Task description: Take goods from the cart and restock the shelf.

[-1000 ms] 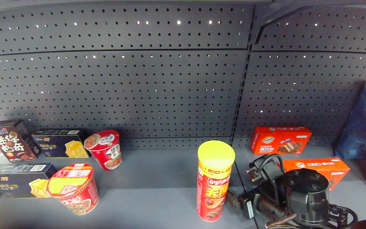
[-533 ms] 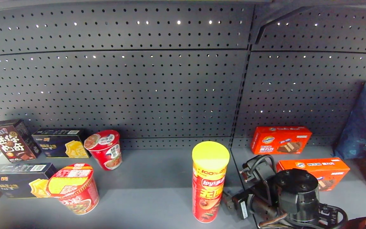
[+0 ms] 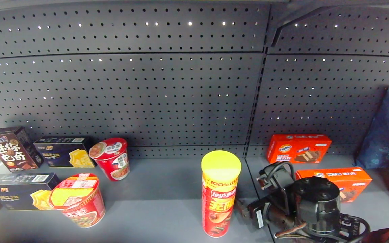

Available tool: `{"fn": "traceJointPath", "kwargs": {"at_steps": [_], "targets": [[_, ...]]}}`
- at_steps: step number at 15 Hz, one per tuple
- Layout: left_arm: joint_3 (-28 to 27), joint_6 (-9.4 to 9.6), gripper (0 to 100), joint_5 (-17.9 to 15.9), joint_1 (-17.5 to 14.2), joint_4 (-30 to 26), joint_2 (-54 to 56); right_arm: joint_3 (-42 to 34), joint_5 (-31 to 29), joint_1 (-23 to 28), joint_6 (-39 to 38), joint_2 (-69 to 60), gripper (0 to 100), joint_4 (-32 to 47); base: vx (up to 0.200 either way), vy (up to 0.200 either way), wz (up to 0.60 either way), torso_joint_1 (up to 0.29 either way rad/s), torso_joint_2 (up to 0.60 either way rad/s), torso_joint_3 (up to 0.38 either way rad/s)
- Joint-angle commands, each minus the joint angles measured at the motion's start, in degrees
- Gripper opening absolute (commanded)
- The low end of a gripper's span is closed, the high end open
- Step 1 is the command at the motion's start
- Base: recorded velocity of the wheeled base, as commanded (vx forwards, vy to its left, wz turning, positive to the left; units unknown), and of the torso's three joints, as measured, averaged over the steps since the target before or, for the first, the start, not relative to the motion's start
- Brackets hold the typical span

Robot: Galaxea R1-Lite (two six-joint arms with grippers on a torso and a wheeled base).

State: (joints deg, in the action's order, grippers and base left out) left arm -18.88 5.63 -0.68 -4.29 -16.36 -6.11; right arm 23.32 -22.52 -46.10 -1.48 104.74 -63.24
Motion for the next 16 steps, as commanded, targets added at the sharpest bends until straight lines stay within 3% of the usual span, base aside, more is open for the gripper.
{"fn": "traceJointPath", "kwargs": {"at_steps": [1, 3, 5, 7, 8, 9, 14, 16], "targets": [[-8.01, 0.17, 0, -3.62, 1.65, 0.01, -4.97, -0.64, -0.25, 1.37, -0.02, -7.62, 100, 0.32, 0.0, 0.0, 0.0, 0.0, 0.0, 0.0], [-13.28, 0.17, 0, -10.22, 2.97, 0.54, -11.91, -2.14, -0.25, 1.63, 0.42, -13.07, 100, 2.6, 0.0, 0.0, 0.0, 0.0, 0.0, 0.0], [-16.62, 0.17, 0, -14.61, 2.97, 4.41, -20.17, -0.91, -0.25, 1.28, 0.42, -18.96, 100, 10.42, 0.0, 0.0, 0.0, 0.0, 0.0, 0.0], [-17.33, 0.26, 0, -19.18, 3.32, 15.31, -32.04, -0.29, -0.34, 0.84, 0.42, -22.56, 100, 14.11, 0.0, 0.0, 0.0, 0.0, 0.0, 0.0], [-16.98, 0.17, 0, -20.85, 3.59, 18.21, -35.03, -0.29, -0.34, 0.93, 0.33, -22.92, 100, 14.11, 0.0, 0.0, 0.0, 0.0, 0.0, 0.0], [-16.36, 0.17, 0, -24.37, 5.61, 21.46, -41.27, -0.29, -1.3, 1.1, 0.24, -22.92, 100, 13.67, 0.0, 0.0, 0.0, 0.0, 0.0, 0.0], [-15.92, -0.53, 0, -26.12, 16.51, 42.02, -65.17, 0.76, -1.39, 1.81, 0.07, -22.65, 100, 13.41, 0.0, 0.0, 0.0, 0.0, 0.0, 0.0], [-16.45, -0.27, 0, -26.39, 19.23, 45.8, -72.73, -0.21, -1.48, 1.98, 0.07, -23.18, 100, 13.41, 0.0, 0.0, 0.0, 0.0, 0.0, 0.0]]}}
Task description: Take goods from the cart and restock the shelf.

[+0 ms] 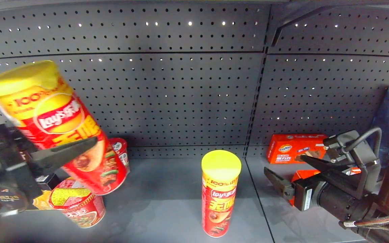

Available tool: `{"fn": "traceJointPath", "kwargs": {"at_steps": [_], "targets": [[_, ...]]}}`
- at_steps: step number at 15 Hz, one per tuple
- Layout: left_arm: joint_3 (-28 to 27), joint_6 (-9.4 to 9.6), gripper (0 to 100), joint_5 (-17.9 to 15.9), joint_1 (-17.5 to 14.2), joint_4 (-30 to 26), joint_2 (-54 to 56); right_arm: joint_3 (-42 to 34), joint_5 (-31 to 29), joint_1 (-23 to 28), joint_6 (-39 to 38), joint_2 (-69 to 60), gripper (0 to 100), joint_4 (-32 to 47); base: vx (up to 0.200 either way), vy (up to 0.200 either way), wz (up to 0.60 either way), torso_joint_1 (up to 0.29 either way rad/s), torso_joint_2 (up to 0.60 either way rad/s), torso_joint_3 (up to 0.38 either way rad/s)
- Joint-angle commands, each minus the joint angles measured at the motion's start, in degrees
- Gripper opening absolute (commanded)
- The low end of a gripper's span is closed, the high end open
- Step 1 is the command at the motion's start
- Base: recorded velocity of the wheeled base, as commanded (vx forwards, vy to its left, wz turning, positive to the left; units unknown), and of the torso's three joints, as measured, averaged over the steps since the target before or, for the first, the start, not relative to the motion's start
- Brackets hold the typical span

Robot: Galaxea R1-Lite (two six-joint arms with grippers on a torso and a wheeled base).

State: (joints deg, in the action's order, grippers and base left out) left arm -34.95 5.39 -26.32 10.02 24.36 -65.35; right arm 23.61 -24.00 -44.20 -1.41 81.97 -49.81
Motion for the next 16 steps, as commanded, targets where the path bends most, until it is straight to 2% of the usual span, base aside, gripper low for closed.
{"fn": "traceJointPath", "kwargs": {"at_steps": [1, 2, 4, 5, 6, 10, 12, 15, 16], "targets": [[-0.38, -0.03, 0, -0.75, 4.92, 5.09, -13.48, -0.5, 0.01, 0.08, 0.01, -0.41, 100, -0.02, 0.0, 0.0, 0.0, 0.0, 0.0, 0.0], [-2.49, 0.06, 0, -3.91, 6.15, 11.15, -22.27, -1.55, 0.01, 0.43, -0.08, -1.73, 100, -0.02, 0.0, 0.0, 0.0, 0.0, 0.0, 0.0], [-6.18, 0.15, 0, -8.4, 7.65, 15.63, -30.1, -1.73, 0.01, 1.49, -0.08, -2.34, 100, -0.02, 0.0, 0.0, 0.0, 0.0, 0.0, 0.0], [-8.03, 0.15, 0, -9.72, 8.26, 16.16, -32.38, -1.73, 0.1, 1.84, -0.08, -2.34, 100, -0.02, 0.0, 0.0, 0.0, 0.0, 0.0, 0.0], [-12.16, 0.59, 0, -12.0, 9.32, 16.6, -37.13, -1.82, 0.1, 2.1, -0.43, -2.34, 100, -0.02, 0.0, 0.0, 0.0, 0.0, 0.0, 0.0], [-21.48, 4.89, 0, -19.82, 10.02, 16.69, -47.59, -1.82, 0.18, 2.28, -0.78, -2.34, 100, -0.02, 0.0, 0.0, 0.0, 0.0, 0.0, 0.0], [-23.15, 6.04, 0, -19.91, 10.81, 16.6, -50.57, -1.73, 0.27, 2.37, -0.78, -2.34, 100, -0.02, 0.0, 0.0, 0.0, 0.0, 0.0, 0.0], [-23.94, 6.21, 0, -19.91, 11.42, 16.6, -51.89, -1.73, 0.45, 3.07, -0.87, -2.34, 100, -0.02, 0.0, 0.0, 0.0, 0.0, 0.0, 0.0], [-25.17, 7.36, 0, -19.91, 11.6, 16.34, -52.95, -1.64, 0.45, 3.07, -0.87, -2.25, 100, -0.02, 0.0, 0.0, 0.0, 0.0, 0.0, 0.0]]}}
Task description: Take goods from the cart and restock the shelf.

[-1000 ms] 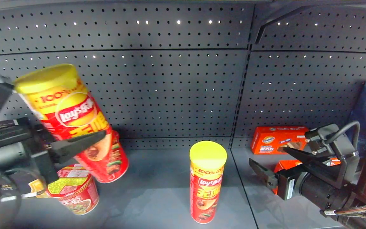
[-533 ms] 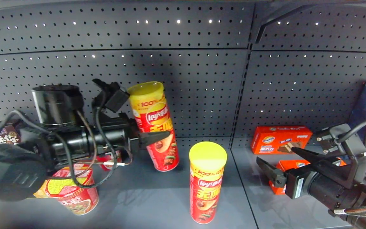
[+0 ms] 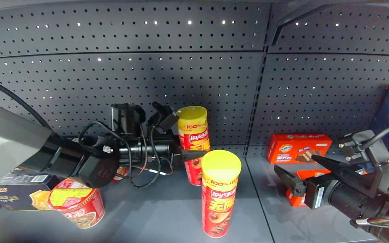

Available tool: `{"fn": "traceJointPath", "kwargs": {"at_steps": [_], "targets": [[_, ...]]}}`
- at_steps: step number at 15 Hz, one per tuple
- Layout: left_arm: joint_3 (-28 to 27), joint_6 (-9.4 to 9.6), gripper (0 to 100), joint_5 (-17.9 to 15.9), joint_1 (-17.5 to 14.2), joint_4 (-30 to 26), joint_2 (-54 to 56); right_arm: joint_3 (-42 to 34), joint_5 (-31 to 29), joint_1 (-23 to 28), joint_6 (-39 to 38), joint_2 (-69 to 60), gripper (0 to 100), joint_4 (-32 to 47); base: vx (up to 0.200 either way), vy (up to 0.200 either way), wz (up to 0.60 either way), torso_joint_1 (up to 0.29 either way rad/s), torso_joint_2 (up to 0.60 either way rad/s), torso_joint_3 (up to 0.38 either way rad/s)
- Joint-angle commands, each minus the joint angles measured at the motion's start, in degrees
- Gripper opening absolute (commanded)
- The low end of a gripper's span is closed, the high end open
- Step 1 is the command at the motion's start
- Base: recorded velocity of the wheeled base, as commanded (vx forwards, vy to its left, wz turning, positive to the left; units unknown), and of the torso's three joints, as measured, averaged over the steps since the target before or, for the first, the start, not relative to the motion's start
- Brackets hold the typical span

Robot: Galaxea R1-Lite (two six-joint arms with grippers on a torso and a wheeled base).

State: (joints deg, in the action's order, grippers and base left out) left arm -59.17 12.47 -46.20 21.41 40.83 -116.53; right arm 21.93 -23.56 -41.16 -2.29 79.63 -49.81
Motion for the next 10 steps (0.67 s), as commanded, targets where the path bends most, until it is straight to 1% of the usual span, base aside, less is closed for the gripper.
{"fn": "traceJointPath", "kwargs": {"at_steps": [1, 2, 6, 10], "targets": [[-1.91, 1.15, 0, -0.03, 0.21, -0.22, -2.74, 0.04, 0.01, 0.02, 0.01, 0.09, 100, -0.02, 0.0, 0.0, 0.0, 0.0, 0.0, 0.0], [-2.44, 1.68, 0, -0.12, 0.3, -0.4, -3.27, 0.04, 0.01, 0.02, 0.01, 0.09, 100, -0.02, 0.0, 0.0, 0.0, 0.0, 0.0, 0.0], [-2.79, 1.77, 0, 0.06, 0.83, -0.31, -4.67, -0.13, 0.1, 0.37, 0.01, 0.0, 100, -0.02, 0.0, 0.0, 0.0, 0.0, 0.0, 0.0], [-2.88, 3.53, 0, 1.03, 0.92, -0.4, -5.64, -0.31, 0.1, 0.37, -0.08, 0.18, 100, 0.06, 0.0, 0.0, 0.0, 0.0, 0.0, 0.0]]}}
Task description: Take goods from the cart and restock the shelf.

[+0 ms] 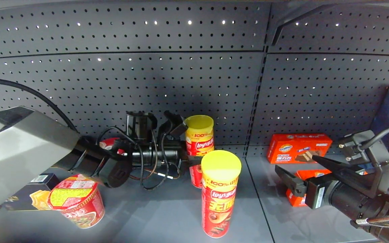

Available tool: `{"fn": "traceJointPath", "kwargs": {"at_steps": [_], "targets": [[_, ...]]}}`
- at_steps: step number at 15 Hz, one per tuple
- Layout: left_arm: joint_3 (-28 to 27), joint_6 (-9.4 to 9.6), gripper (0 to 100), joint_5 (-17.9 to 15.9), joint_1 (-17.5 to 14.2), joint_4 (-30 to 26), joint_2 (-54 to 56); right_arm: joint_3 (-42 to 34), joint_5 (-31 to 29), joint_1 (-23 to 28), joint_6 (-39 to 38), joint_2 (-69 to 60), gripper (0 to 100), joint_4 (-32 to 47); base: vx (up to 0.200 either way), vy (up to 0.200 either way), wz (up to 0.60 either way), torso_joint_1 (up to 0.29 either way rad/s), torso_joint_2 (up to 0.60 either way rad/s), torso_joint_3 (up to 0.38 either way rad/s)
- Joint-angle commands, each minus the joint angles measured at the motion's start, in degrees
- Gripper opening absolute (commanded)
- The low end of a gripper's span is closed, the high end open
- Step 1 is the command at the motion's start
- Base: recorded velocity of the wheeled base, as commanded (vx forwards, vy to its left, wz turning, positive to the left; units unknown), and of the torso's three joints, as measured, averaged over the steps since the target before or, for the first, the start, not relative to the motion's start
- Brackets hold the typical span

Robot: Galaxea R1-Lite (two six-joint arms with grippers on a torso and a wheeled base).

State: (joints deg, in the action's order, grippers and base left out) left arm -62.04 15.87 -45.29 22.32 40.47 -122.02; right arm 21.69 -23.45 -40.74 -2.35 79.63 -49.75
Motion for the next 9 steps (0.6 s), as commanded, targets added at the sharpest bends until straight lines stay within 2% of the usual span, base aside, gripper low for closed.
{"fn": "traceJointPath", "kwargs": {"at_steps": [1, 3, 4, 5, 9], "targets": [[-0.01, 0.3, 0, 0.11, 0.0, -0.04, -0.5, -0.07, -0.01, -0.04, -0.02, 0.26, 100, 0.0, 0.0, 0.0, 0.0, 0.0, 0.0, 0.0], [-0.1, 1.53, 0, 0.82, 0.0, -0.04, -0.94, 0.02, -0.01, -0.04, -0.02, 0.35, 100, 0.0, 0.0, 0.0, 0.0, 0.0, 0.0, 0.0], [-0.01, 2.06, 100, 3.45, 0.35, 0.04, -1.12, -0.07, -0.01, -0.04, -0.02, 0.35, 100, 0.0, 0.0, 0.0, 0.0, 0.0, 0.0, 0.0], [0.43, 2.15, 100, 5.21, 0.71, 0.31, -1.12, -0.15, -0.01, -0.04, -0.02, 0.35, 100, 0.09, 0.0, 0.0, 0.0, 0.0, 0.0, 0.0], [3.77, 2.15, 100, 5.3, 0.09, 0.4, 3.1, -0.59, 0.52, -0.22, -0.37, 0.97, 100, 0.36, 0.0, 0.0, 0.0, 0.0, 0.0, 0.0]]}}
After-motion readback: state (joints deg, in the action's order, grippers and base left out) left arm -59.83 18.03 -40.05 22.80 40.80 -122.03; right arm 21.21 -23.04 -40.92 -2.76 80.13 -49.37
